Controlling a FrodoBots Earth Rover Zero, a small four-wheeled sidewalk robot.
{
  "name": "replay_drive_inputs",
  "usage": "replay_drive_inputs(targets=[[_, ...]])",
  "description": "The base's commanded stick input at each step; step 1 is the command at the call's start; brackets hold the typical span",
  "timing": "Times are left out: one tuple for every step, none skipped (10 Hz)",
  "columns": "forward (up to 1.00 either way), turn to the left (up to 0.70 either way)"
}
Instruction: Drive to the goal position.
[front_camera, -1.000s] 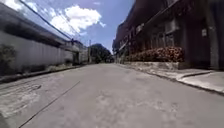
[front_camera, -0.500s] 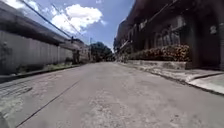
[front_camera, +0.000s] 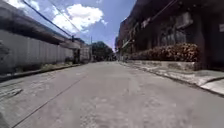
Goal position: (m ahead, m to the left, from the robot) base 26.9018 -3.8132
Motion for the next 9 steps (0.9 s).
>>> replay_drive_inputs(targets=[[0.85,0.0],[0.85,0.0],[0.85,0.0],[0.85,0.0],[0.85,0.0],[0.85,0.0],[0.85,0.0],[0.85,0.0],[0.85,0.0]])
